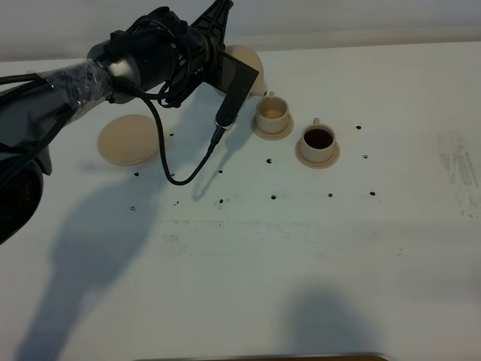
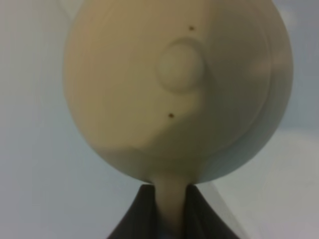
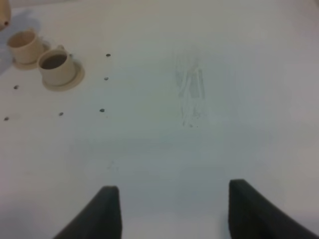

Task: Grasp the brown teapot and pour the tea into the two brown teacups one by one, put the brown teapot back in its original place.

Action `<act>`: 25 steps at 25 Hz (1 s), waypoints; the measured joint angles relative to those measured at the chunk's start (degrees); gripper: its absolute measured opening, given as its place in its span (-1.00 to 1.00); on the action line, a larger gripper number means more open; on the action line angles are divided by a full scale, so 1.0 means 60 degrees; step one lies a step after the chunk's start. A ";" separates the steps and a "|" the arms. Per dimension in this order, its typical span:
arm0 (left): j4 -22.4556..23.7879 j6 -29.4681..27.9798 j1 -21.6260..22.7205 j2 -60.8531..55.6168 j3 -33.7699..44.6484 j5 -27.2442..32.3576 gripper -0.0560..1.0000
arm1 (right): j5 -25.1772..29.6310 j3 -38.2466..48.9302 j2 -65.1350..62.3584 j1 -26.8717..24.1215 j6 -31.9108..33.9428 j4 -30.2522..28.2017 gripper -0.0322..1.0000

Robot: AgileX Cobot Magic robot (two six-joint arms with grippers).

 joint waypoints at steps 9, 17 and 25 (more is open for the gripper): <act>0.0449 0.0375 -0.0135 0.0008 0.0000 -0.0382 -0.74 | 0.0000 0.0000 0.0000 0.0000 0.0000 0.0000 0.01; 0.0839 0.0863 -0.0190 0.0008 0.0000 -0.0385 -0.74 | 0.0000 0.0000 0.0000 0.0000 0.0000 0.0000 0.01; 0.1157 0.0910 -0.0190 0.0008 0.0000 -0.0436 -0.74 | 0.0000 0.0000 0.0000 0.0000 0.0000 0.0000 0.01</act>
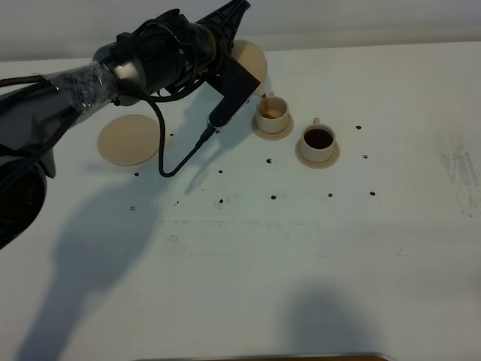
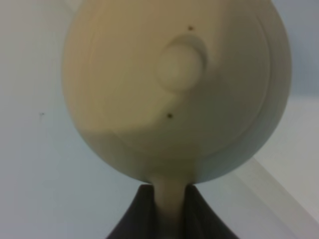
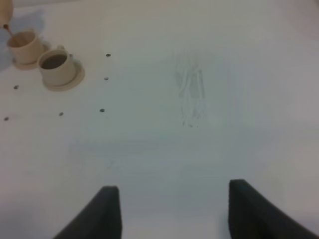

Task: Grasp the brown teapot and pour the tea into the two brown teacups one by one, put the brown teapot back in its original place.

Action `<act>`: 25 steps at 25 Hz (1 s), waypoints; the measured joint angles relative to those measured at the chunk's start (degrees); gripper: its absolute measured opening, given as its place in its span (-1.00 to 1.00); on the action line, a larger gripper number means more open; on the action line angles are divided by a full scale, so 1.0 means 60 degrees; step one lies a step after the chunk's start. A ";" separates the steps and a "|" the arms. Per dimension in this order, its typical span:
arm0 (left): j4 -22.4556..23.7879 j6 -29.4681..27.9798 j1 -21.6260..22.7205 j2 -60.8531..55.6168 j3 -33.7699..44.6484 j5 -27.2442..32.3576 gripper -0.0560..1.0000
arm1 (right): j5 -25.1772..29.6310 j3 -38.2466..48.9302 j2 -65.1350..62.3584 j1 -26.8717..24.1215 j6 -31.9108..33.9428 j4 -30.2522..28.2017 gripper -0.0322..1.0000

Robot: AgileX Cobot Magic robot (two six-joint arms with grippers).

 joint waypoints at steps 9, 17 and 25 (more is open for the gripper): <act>0.0398 0.0000 -0.0098 0.0000 0.0000 -0.0356 -0.74 | 0.0000 0.0000 0.0000 0.0000 0.0000 0.0000 0.01; 0.0689 0.0000 -0.0098 0.0000 0.0000 -0.0440 -0.74 | 0.0000 0.0000 0.0000 0.0000 0.0000 0.0000 0.01; 0.0958 0.0000 -0.0098 0.0117 0.0000 -0.0659 -0.74 | 0.0000 0.0000 0.0000 0.0000 0.0000 0.0000 0.01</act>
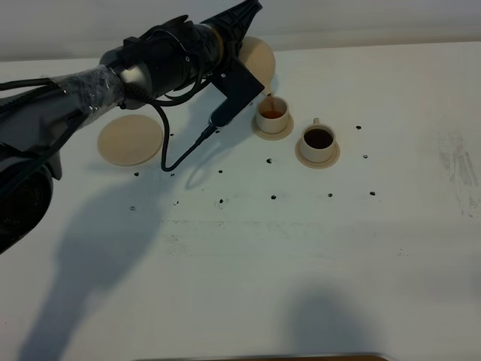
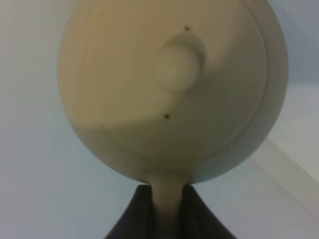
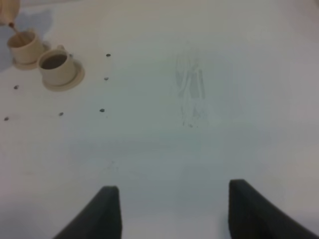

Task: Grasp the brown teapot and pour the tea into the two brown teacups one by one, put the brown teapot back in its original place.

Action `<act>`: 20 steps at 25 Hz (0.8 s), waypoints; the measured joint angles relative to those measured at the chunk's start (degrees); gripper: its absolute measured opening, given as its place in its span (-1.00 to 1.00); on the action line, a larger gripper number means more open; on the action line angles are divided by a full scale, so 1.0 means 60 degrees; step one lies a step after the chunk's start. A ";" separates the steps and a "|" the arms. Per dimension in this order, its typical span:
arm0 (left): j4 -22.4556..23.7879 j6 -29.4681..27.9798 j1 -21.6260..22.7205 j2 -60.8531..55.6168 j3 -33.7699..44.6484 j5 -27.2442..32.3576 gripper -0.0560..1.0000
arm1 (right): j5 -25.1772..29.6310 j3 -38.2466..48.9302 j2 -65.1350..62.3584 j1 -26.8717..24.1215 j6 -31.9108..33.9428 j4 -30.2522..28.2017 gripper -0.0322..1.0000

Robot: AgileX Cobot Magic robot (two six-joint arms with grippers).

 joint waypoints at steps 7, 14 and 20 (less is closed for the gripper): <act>0.0247 0.0000 0.0000 0.0000 0.0000 -0.0196 -0.74 | 0.0000 0.0000 0.0000 0.0000 0.0000 0.0000 0.01; 0.0440 0.0000 0.0000 0.0003 0.0000 -0.0445 -0.74 | 0.0000 0.0000 0.0000 0.0000 0.0000 0.0000 0.01; 0.0529 0.0010 0.0000 0.0003 0.0000 -0.0556 -0.74 | 0.0000 0.0000 0.0000 0.0000 0.0000 0.0000 0.01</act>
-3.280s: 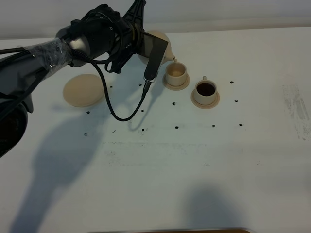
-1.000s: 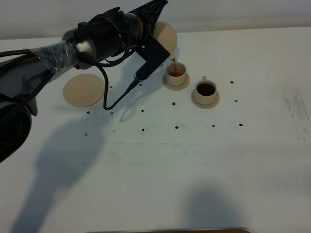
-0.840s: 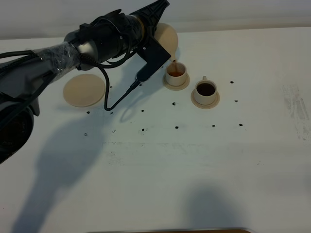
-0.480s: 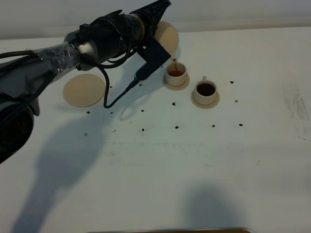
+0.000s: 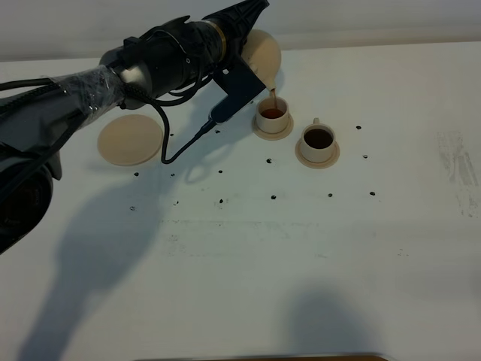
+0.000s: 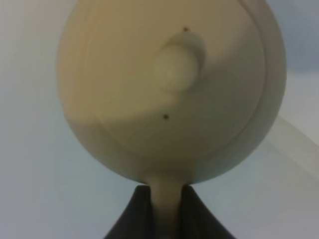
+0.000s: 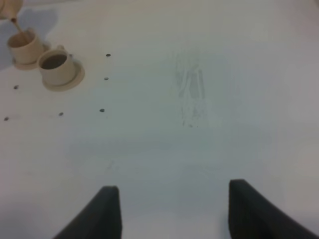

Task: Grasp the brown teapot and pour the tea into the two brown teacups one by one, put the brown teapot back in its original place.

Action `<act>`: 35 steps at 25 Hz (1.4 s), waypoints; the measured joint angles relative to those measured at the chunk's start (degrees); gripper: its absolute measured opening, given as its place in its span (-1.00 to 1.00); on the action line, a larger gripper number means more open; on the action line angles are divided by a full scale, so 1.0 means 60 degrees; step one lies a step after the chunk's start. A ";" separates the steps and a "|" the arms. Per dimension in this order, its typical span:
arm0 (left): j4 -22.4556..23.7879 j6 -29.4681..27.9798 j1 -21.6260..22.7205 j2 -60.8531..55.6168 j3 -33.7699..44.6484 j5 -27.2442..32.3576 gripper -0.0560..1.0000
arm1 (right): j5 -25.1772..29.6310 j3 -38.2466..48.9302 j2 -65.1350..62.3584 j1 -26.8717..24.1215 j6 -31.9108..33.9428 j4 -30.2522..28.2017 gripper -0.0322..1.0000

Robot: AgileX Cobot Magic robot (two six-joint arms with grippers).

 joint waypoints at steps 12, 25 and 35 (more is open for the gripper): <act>0.0227 -0.0009 0.0000 0.0000 0.0000 -0.0027 -0.74 | 0.0000 0.0000 0.0000 0.0000 0.0000 0.0000 0.01; 0.0523 0.0141 0.0000 0.0000 0.0000 -0.0225 -0.74 | 0.0000 0.0000 0.0000 0.0000 0.0000 0.0000 0.01; 0.0753 0.0433 0.0000 0.0000 0.0000 -0.0235 -0.74 | 0.0000 0.0000 0.0000 0.0000 0.0000 0.0000 0.01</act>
